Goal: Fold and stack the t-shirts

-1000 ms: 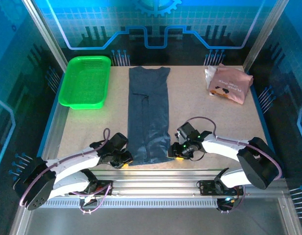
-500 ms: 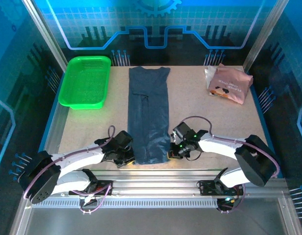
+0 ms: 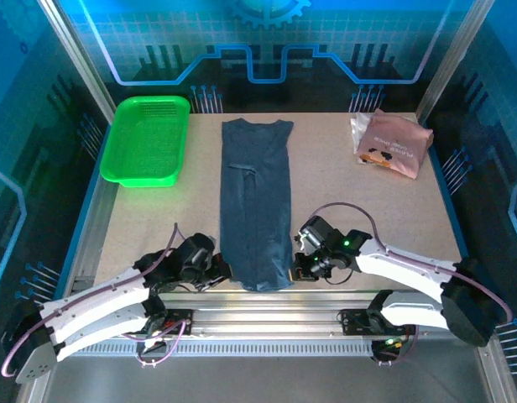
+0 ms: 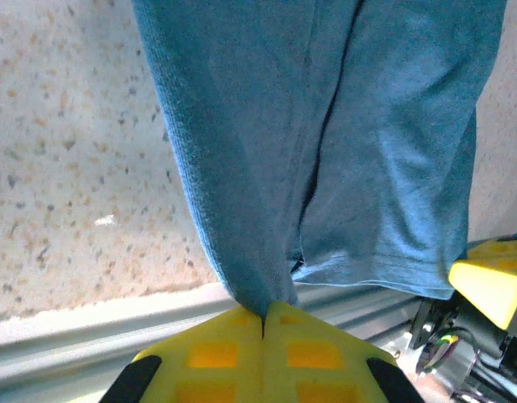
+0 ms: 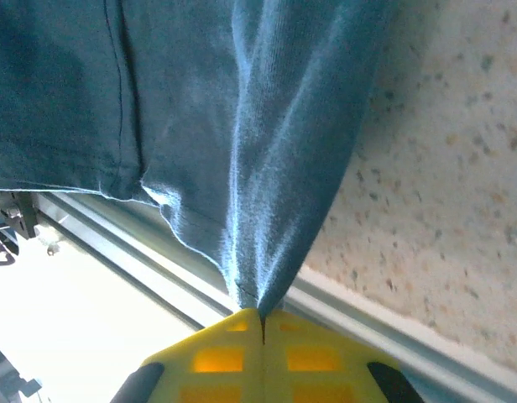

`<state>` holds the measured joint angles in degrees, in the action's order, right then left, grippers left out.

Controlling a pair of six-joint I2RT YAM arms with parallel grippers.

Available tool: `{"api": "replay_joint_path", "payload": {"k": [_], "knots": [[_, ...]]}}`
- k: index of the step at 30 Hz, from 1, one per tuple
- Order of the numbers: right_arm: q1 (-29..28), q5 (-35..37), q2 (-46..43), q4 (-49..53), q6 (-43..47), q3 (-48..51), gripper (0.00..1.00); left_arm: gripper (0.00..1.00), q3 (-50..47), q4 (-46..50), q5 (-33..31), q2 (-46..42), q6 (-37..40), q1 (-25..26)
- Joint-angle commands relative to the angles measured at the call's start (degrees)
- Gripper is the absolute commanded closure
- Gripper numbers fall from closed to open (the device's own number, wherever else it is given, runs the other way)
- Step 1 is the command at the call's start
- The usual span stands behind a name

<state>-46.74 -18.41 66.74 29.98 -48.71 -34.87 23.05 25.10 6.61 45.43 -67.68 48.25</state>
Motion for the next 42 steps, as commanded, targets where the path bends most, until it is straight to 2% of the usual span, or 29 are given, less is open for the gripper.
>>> {"api": "replay_joint_path", "payload": {"k": [1,9,13,16,23,27,33,42], "knots": [[-0.78,1.14,-3.00,6.24,-2.51,-0.98,1.00,1.00,1.00,5.10,-1.50,-1.22,-1.70,1.10],[1.07,2.20,-4.51,11.13,-2.19,-6.23,1.00,1.00,8.19,6.45,-3.68,0.26,-0.54,1.17],[5.46,2.16,-1.87,12.65,-0.02,-11.75,1.00,1.00,11.29,3.56,0.15,1.78,-0.39,-3.22],[9.89,-0.19,2.71,12.84,3.02,-17.21,1.00,1.00,13.55,3.46,3.80,2.86,1.36,-9.16],[17.39,-2.40,18.56,16.51,11.84,-33.65,1.00,1.00,22.51,2.76,12.58,14.69,12.36,-25.42],[21.45,-3.78,27.58,18.10,15.46,-42.02,1.00,1.00,30.01,4.03,15.09,23.68,19.19,-31.96],[25.20,-3.84,38.93,21.66,19.29,-54.34,1.00,1.00,39.61,5.13,17.86,35.29,25.90,-37.52],[28.44,-4.61,53.07,25.52,21.63,-68.98,1.00,1.00,50.62,4.44,19.49,51.85,30.65,-40.29]]}}
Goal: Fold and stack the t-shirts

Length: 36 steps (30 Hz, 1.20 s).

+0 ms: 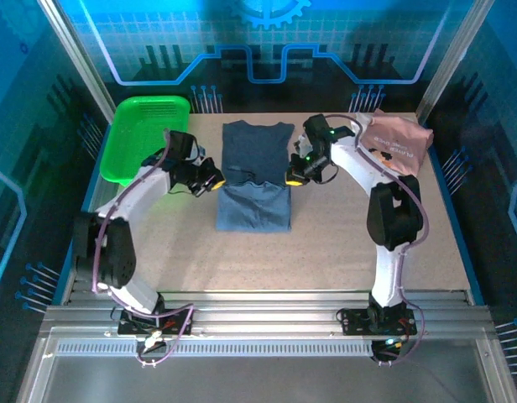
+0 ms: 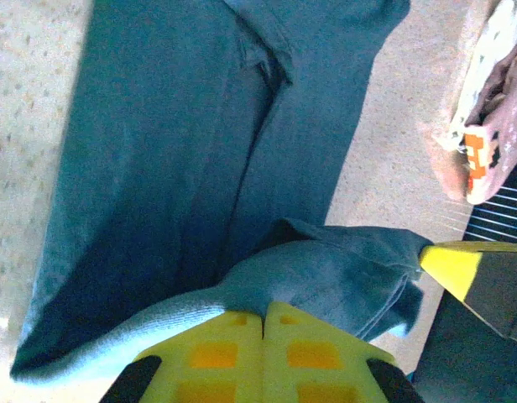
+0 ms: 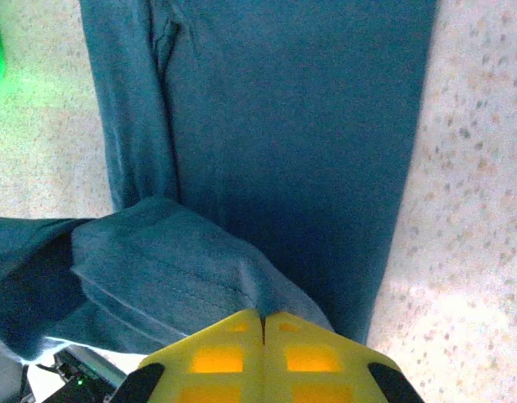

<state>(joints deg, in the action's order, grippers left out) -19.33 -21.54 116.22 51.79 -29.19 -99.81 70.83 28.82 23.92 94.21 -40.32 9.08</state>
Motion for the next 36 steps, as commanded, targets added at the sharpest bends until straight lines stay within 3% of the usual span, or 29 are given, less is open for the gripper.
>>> {"api": "replay_joint_path", "payload": {"k": [1,10,12,15,18,21,23,25,28,32,36], "knots": [[1.13,-1.56,4.92,4.06,2.17,-5.43,1.00,1.00,3.79,0.63,2.11,4.38,3.49,-1.43],[3.22,-1.23,16.74,6.51,1.30,-17.12,1.00,1.00,13.76,0.66,3.38,18.71,5.04,-3.28],[3.77,-1.39,20.26,6.66,0.37,-19.84,1.00,0.93,16.87,1.26,5.35,22.49,4.73,-3.61],[4.93,-3.57,24.28,6.17,-2.35,-25.88,0.82,0.73,22.51,2.46,6.04,26.60,3.87,-3.93],[6.41,-9.72,27.39,2.66,-6.76,-32.23,0.58,0.53,27.85,2.97,6.40,28.14,2.08,-4.55],[7.36,-12.27,27.13,0.01,-10.19,-37.60,0.44,0.41,33.31,4.02,6.62,27.19,1.14,-5.36],[7.80,-11.77,24.96,0.66,-10.09,-38.83,0.42,0.37,35.01,4.84,6.32,25.00,1.03,-6.12],[7.97,-10.67,20.82,1.91,-7.93,-36.31,0.38,0.29,33.85,4.84,5.25,20.97,0.98,-6.77],[7.69,-7.86,10.65,2.30,-2.80,-25.12,0.34,0.24,27.63,4.57,4.48,12.84,2.19,-7.45],[6.96,-7.75,-5.02,-4.17,1.29,-1.94,0.22,0.19,13.55,3.87,3.75,-0.05,3.98,-7.59],[6.05,-10.25,-15.95,-11.23,1.37,18.26,0.19,0.15,-3.40,1.37,7.10,-10.21,3.42,-7.08]]}}
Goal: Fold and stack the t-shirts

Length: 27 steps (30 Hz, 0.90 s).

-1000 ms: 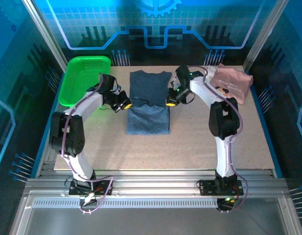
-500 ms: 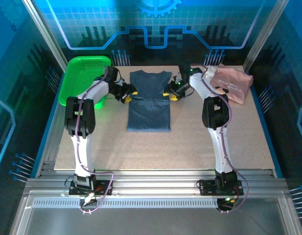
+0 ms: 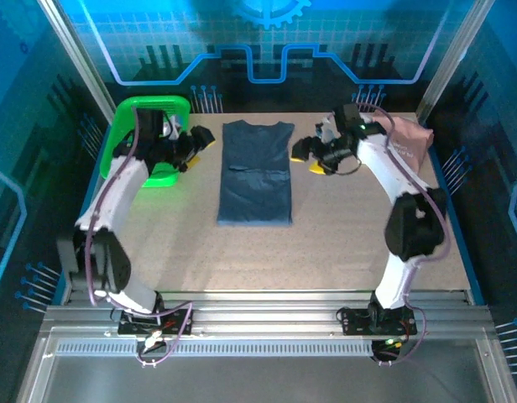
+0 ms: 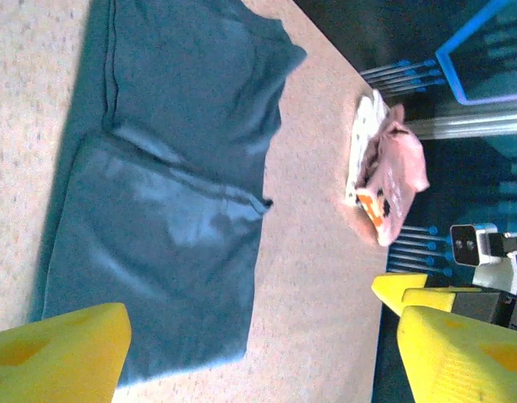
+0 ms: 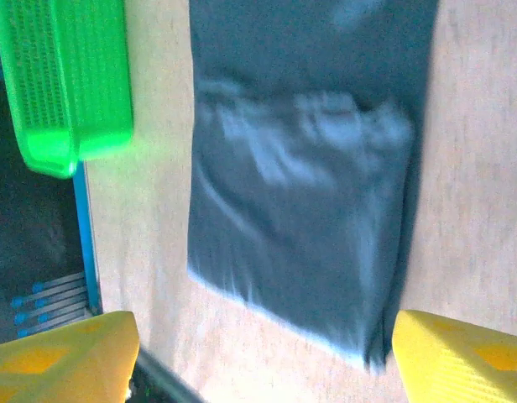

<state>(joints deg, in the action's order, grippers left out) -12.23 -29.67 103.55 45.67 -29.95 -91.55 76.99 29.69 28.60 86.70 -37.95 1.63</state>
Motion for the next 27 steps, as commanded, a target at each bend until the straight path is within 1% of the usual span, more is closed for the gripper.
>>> {"api": "replay_joint_path", "payload": {"k": [1,3,5,8,11,17,24,27], "knots": [[-1.36,-2.37,-4.69,-6.47,2.05,13.76,0.19,0.15,-13.42,-0.41,2.87,-4.40,0.67,0.54],[-1.89,-3.76,-6.53,-10.98,0.41,21.19,0.19,0.15,-21.70,-3.85,4.13,-7.68,-1.17,0.82],[-2.60,-6.21,-6.18,-14.84,-1.30,25.46,0.20,0.16,-27.41,-7.15,5.47,-9.09,-3.07,1.12],[-4.29,-6.35,-4.79,-19.64,-3.13,28.83,0.20,0.16,-32.42,-10.19,5.85,-8.90,-5.11,2.18],[-5.51,-7.32,-1.26,-21.96,-4.96,28.94,0.21,0.16,-35.31,-14.43,6.20,-7.27,-7.34,2.84],[-7.60,-5.91,3.52,-22.40,-7.74,27.33,0.24,0.21,-35.61,-20.13,6.16,-1.47,-10.02,4.51],[-9.30,-4.26,5.69,-21.07,-8.89,25.75,0.25,0.29,-32.70,-21.40,4.38,5.91,-10.06,6.74],[-9.86,-3.65,6.89,-20.41,-8.94,24.36,0.31,0.31,-31.61,-22.05,3.34,8.14,-10.29,7.46]]}}
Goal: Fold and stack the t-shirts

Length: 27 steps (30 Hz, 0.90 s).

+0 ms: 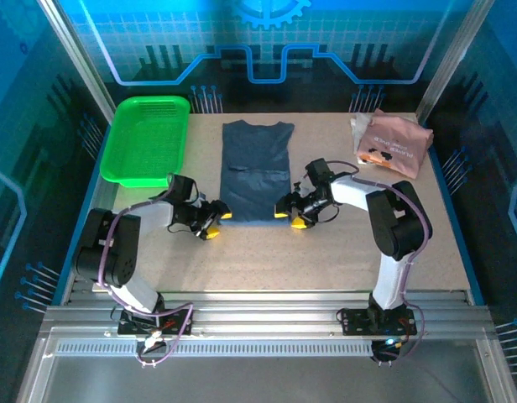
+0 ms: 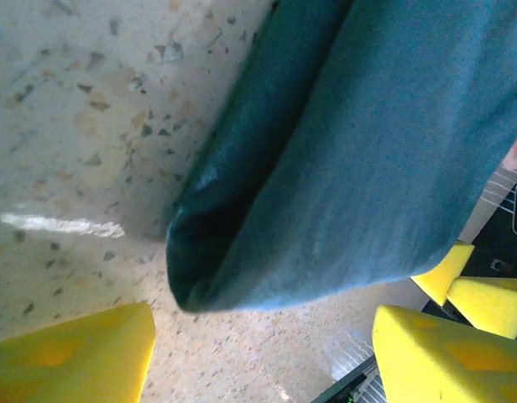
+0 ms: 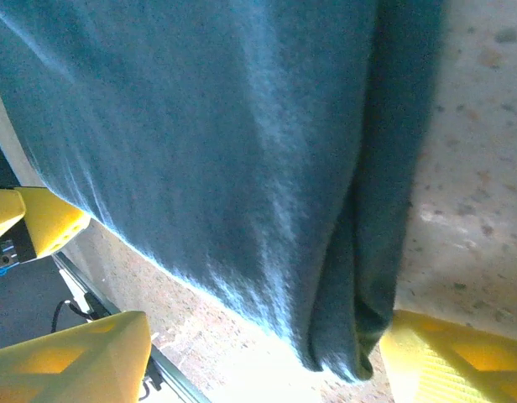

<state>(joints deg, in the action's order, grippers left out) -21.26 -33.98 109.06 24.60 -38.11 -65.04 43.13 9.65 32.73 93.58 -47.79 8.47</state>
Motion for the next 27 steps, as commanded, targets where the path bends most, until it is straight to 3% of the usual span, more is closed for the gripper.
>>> {"api": "replay_joint_path", "payload": {"k": [1,9,12,17,21,27], "knots": [[-0.96,0.75,2.11,1.00,-0.76,-2.89,0.37,0.32,2.66,-2.19,-1.14,1.96,-0.63,0.80],[-1.36,1.53,5.29,2.28,-1.16,-7.15,0.72,0.47,7.96,0.08,-4.97,6.24,0.25,2.31],[-1.36,1.89,5.64,3.01,-1.09,-7.89,0.81,0.62,10.17,1.88,-7.33,7.47,0.98,3.05],[-1.40,2.25,4.12,4.60,-1.00,-7.15,0.91,0.98,13.29,8.85,-14.81,6.35,6.52,5.44],[-1.72,2.62,0.93,6.86,-0.37,-5.28,0.96,1.00,11.79,13.02,-17.88,1.05,9.20,6.37],[-2.66,4.02,-8.68,10.56,-0.39,0.56,0.99,1.00,3.40,15.93,-17.67,-13.72,5.77,8.67]]}}
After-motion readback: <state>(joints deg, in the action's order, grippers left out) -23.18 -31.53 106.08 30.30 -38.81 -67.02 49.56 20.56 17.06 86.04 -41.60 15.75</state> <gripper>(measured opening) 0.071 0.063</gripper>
